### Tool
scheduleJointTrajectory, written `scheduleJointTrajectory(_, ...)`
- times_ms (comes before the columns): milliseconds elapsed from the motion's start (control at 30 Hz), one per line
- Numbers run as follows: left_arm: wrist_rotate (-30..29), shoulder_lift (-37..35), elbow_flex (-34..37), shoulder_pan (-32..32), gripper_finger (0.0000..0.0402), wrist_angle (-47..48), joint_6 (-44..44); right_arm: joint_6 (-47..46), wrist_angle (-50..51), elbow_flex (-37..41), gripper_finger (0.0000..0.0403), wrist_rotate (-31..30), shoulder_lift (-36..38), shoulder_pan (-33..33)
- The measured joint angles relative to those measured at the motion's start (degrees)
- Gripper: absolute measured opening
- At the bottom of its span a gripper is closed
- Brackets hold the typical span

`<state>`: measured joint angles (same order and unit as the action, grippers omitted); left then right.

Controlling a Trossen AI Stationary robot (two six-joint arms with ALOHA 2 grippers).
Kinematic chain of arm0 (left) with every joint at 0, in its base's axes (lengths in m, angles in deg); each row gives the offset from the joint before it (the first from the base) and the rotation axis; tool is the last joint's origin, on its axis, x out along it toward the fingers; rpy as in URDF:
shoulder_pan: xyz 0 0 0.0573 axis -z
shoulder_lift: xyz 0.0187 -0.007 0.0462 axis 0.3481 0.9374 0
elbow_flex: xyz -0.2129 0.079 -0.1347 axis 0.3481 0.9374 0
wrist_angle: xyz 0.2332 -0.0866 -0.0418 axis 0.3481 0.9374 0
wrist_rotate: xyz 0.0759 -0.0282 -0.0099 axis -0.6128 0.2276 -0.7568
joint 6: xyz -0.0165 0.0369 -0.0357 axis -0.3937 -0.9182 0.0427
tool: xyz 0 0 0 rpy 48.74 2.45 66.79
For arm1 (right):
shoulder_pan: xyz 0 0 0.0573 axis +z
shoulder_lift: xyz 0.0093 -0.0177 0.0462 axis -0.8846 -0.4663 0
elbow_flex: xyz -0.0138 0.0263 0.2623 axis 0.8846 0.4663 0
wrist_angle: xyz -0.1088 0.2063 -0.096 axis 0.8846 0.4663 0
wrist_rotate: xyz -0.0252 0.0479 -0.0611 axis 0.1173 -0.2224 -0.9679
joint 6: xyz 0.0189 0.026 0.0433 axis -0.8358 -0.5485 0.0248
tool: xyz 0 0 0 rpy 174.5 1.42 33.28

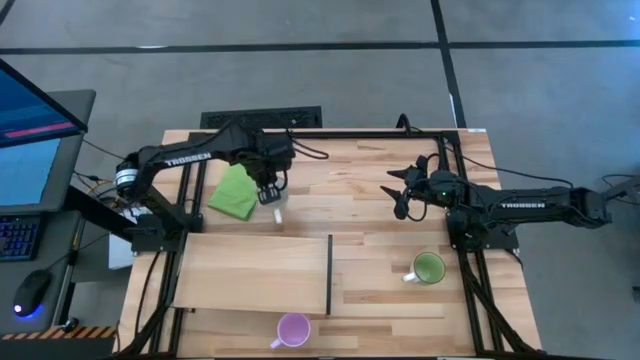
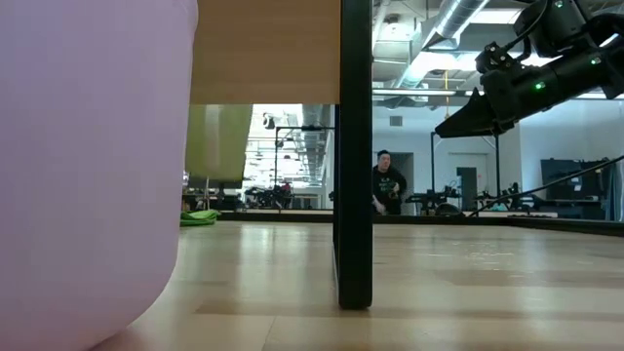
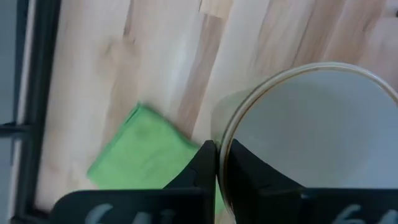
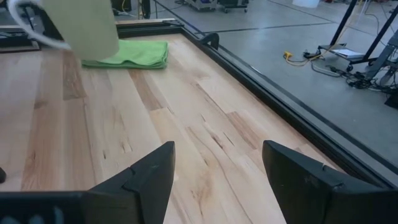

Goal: Stack small to large cups/mugs on shelf
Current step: Put the light green mug on the shelf

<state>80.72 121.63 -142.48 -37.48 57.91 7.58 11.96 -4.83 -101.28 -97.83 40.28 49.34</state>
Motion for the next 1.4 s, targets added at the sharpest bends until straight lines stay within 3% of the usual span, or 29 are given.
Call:
scheduleJointTrajectory(333, -1.72, -0.13, -12.45, 0.02, 0.0005, 14.92, -1.02, -0.02, -0.01, 0.00, 0.0265, 0.00, -0.01, 0.02)
scheduleJointTrajectory(567, 2.75, -3.48, -14.08, 0.17, 0.0005, 14.97, -4.28, -0.02, 0.00, 0.00, 0.0265, 0.00, -0.02, 0.02)
scheduleJointTrajectory(800, 3.92, -7.44, -14.08, 2.32, 0.0005, 14.91, -1.33, -0.04, 0.00, 0.00, 0.0265, 0.00, -0.02, 0.02)
scheduleJointTrajectory(1400, 5.24, -12.37, -13.95, 20.65, 0.0005, 14.63, 11.57, -8.63, 0.26, 0.00, 0.0265, 0.02, -0.02, 1.44)
